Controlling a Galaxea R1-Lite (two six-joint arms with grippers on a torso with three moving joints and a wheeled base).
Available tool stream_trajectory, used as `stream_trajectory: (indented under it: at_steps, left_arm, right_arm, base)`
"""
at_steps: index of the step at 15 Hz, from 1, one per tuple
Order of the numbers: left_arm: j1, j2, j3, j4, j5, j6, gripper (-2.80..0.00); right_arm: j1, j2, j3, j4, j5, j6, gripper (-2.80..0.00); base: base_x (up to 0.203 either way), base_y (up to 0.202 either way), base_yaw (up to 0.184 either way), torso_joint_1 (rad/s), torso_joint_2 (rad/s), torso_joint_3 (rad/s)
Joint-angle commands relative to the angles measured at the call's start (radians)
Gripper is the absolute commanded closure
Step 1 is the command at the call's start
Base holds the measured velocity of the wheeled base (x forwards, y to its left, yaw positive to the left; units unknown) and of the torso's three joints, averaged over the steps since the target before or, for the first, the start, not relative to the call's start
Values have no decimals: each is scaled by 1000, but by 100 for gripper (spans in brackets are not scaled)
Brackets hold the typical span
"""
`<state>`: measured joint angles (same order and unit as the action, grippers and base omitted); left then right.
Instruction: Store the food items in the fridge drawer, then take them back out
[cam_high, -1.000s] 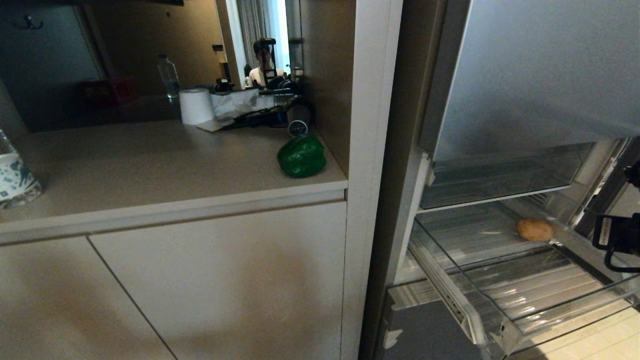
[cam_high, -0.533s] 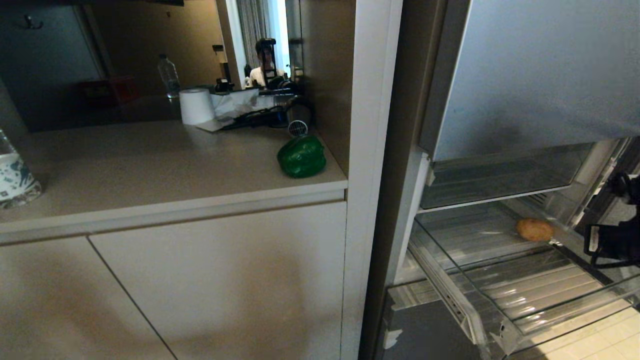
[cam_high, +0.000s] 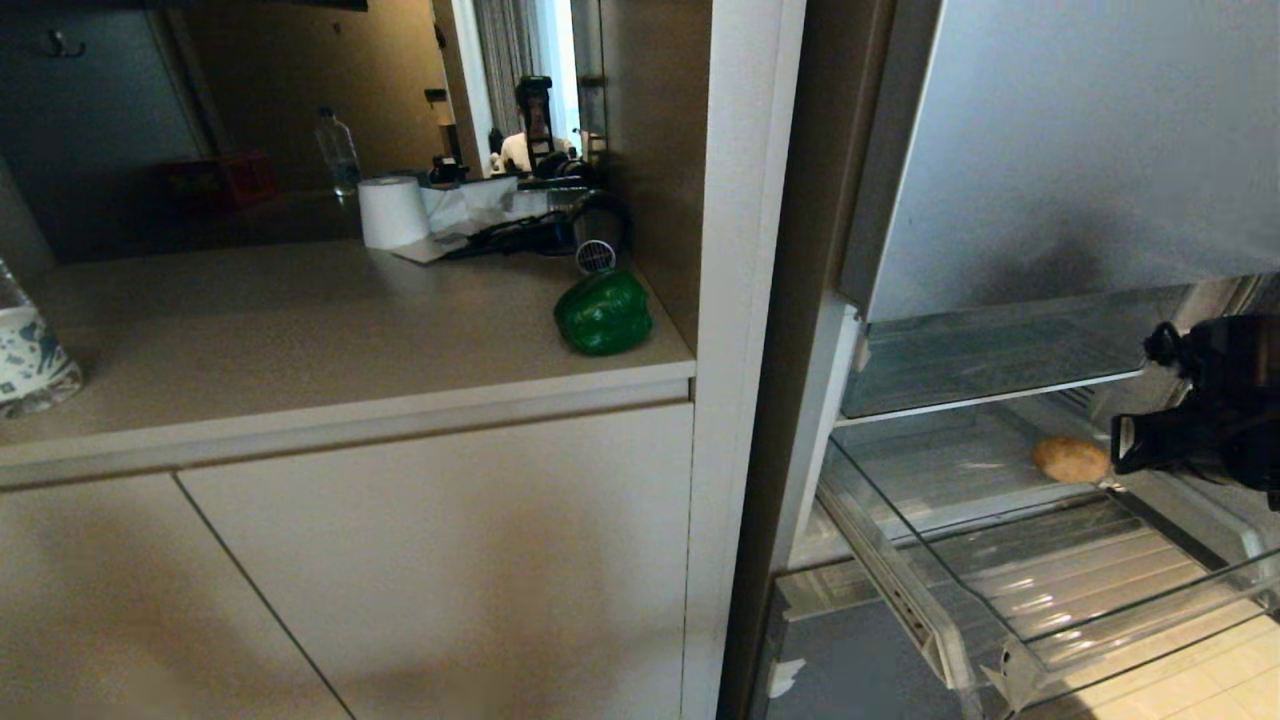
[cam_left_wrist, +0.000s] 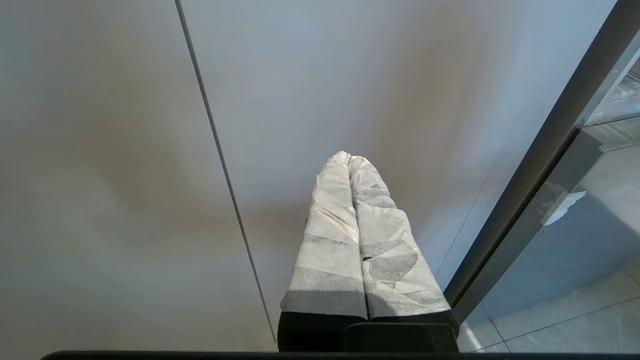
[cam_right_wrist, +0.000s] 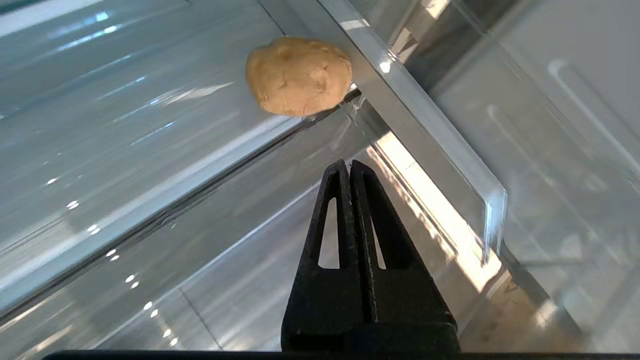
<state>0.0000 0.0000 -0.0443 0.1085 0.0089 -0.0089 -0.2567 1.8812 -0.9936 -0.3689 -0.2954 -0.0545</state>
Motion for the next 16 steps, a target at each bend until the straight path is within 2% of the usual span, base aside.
stream_trajectory:
  at_steps: [1,3,7,9,16]
  left_arm:
    - [0,0,0,0,0,0,0]
    - [0,0,0,0,0,0,0]
    - [0,0,0,0,0,0,0]
    - [0,0,0,0,0,0,0]
    - [0,0,0,0,0,0,0]
  right_arm:
    - [-15,66,-31,-3,1,-14,0]
    - [-42,94,-54,-4,13,-44,0]
    - [-83,176,-133,-2,99,-61,0]
    - [-88,213,-161,-2,176,-67,0]
    - [-101,347,-297,-8,278,-92,0]
  base:
    - [0,0,0,0,0,0]
    - [0,0,0,0,0,0]
    - [0,0,0,0,0,0]
    - [0,0,0,0,0,0]
    - [0,0,0,0,0,0]
